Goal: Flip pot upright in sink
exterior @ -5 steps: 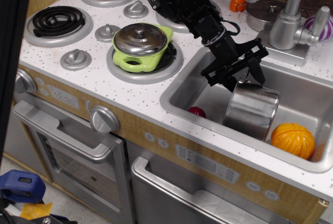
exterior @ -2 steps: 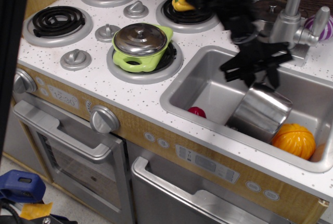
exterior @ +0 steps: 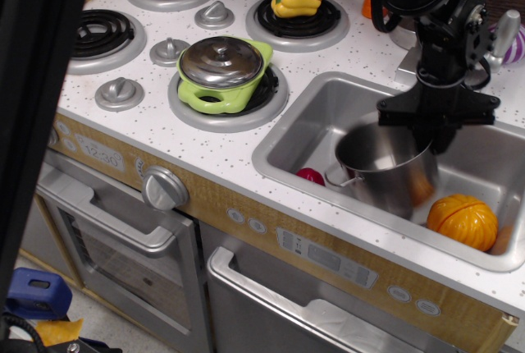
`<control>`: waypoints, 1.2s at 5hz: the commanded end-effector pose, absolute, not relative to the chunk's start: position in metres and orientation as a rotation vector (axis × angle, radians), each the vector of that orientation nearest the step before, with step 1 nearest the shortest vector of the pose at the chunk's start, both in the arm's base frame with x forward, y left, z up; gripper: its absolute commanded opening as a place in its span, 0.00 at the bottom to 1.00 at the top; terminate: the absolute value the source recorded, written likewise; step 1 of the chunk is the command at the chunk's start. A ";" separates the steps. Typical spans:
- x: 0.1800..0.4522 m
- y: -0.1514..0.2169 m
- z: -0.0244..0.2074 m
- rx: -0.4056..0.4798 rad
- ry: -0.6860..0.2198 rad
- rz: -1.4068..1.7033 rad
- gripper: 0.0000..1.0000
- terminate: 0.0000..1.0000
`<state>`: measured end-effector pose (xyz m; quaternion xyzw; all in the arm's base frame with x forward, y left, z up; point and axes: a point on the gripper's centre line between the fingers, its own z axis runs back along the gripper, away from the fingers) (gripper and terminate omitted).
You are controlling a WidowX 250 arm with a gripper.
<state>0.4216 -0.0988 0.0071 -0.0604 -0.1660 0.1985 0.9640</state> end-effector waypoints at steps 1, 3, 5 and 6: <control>0.439 -0.092 0.037 -0.101 -0.464 0.385 0.00 0.00; 0.431 -0.099 0.030 -0.154 -0.445 0.378 1.00 0.00; 0.431 -0.099 0.030 -0.154 -0.445 0.378 1.00 0.00; 0.431 -0.099 0.030 -0.154 -0.445 0.378 1.00 1.00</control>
